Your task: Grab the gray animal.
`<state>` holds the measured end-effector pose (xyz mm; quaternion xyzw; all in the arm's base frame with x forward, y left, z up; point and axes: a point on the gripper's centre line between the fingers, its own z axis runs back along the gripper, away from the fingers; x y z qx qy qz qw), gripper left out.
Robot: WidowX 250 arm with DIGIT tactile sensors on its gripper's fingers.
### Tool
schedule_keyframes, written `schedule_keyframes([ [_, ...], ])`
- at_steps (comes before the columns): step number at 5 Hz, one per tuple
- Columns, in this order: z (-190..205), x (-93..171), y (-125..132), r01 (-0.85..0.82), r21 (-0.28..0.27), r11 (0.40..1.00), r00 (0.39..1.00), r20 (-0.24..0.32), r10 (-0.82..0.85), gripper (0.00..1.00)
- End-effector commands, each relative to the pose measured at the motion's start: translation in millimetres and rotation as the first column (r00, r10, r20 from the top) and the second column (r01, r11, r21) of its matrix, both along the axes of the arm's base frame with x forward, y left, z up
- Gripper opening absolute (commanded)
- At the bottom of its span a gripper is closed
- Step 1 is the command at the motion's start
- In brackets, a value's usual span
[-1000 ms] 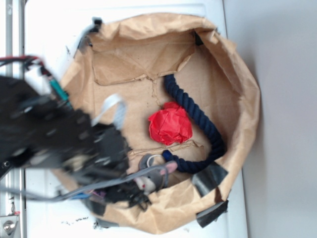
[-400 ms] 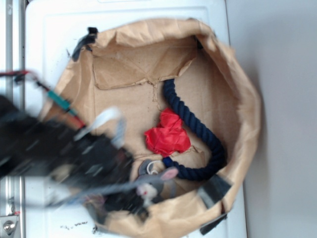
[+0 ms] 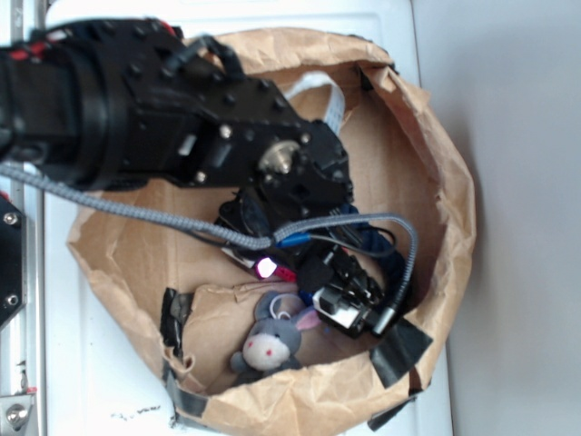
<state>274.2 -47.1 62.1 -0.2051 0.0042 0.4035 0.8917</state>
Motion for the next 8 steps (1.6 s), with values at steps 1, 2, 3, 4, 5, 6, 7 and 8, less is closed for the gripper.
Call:
schedule_keyframes([
  [1,12,7,5,-0.002,-0.001,1.0,0.999,0.045,0.002,1.0],
  [2,3,-4,-11,0.021,0.037,0.999,0.998,0.061,-0.023,1.0],
  [3,-7,-9,-35,0.058,0.038,0.998,0.998,0.028,-0.059,1.0],
  [4,-12,-8,-47,0.119,0.046,0.992,0.992,0.029,-0.121,1.0],
  [5,-24,-14,-54,0.15,0.042,0.988,0.989,-0.002,-0.15,1.0],
  [6,-41,-24,-59,0.15,0.081,0.985,0.988,-0.035,-0.148,0.24],
  [7,-29,-20,-51,0.134,0.067,0.989,0.991,-0.003,-0.134,0.0],
  [8,-14,-13,-38,0.111,0.062,0.992,0.991,0.063,-0.115,0.0],
])
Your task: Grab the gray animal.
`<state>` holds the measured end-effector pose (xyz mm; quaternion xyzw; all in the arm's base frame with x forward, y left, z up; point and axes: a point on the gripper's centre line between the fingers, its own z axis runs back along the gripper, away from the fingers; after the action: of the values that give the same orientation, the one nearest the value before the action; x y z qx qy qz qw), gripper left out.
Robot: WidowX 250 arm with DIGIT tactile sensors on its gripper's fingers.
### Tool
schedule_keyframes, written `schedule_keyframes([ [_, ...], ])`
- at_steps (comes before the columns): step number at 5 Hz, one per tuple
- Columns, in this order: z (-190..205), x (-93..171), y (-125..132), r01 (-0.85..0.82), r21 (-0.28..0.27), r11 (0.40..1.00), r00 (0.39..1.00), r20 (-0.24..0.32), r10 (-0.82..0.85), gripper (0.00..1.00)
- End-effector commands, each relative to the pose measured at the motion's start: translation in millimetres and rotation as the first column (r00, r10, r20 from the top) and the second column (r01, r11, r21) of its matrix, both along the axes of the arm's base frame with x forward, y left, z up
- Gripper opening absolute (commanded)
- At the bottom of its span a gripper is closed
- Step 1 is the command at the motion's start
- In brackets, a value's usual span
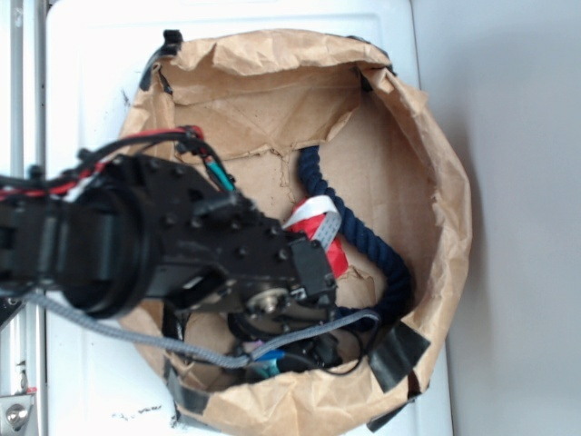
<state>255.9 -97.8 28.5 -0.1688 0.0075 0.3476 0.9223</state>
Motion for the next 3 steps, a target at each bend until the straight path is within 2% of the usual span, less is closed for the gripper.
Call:
schedule_keyframes([
  [1,34,9,27,0.017,-0.032,0.999,0.987,0.16,-0.012,0.0],
  [2,66,16,53,0.16,0.051,0.986,0.942,0.291,-0.168,0.0],
  [3,106,10,72,0.32,0.228,0.92,0.897,0.239,-0.371,0.0],
])
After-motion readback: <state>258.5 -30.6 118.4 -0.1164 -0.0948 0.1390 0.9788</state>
